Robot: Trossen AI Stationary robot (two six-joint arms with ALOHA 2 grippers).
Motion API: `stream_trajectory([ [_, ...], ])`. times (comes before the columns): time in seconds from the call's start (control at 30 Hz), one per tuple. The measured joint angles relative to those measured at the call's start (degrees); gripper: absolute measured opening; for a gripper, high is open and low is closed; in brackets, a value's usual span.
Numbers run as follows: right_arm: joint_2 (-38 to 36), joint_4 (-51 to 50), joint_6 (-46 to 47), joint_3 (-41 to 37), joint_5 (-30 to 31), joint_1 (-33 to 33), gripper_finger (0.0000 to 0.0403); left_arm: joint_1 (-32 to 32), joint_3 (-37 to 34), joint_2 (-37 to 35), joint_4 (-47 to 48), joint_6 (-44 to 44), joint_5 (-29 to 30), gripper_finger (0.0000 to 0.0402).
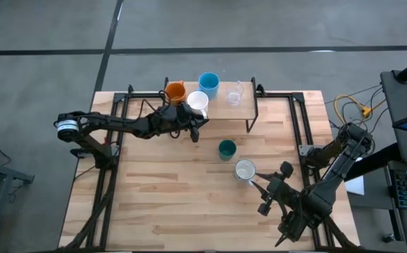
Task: Stack small to large cups/mugs on shelf
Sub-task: Put the white mug on the shelf, then put the white patterned mug on the shelf
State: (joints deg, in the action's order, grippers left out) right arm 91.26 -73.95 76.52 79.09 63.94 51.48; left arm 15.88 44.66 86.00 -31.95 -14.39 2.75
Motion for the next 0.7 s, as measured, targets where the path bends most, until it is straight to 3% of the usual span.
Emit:
stream_trajectory([
  [0.3,0.00,-0.02,-0.01,0.00,0.00,0.00,0.0134,-0.02,0.07,-0.87,0.23,1.69,-1.27,0.0055],
  [0.7,0.00,0.01,-0.01,0.02,0.12,0.00,0.0131,0.07,0.07,-6.27,10.04,5.73,-0.71,0.0055],
])
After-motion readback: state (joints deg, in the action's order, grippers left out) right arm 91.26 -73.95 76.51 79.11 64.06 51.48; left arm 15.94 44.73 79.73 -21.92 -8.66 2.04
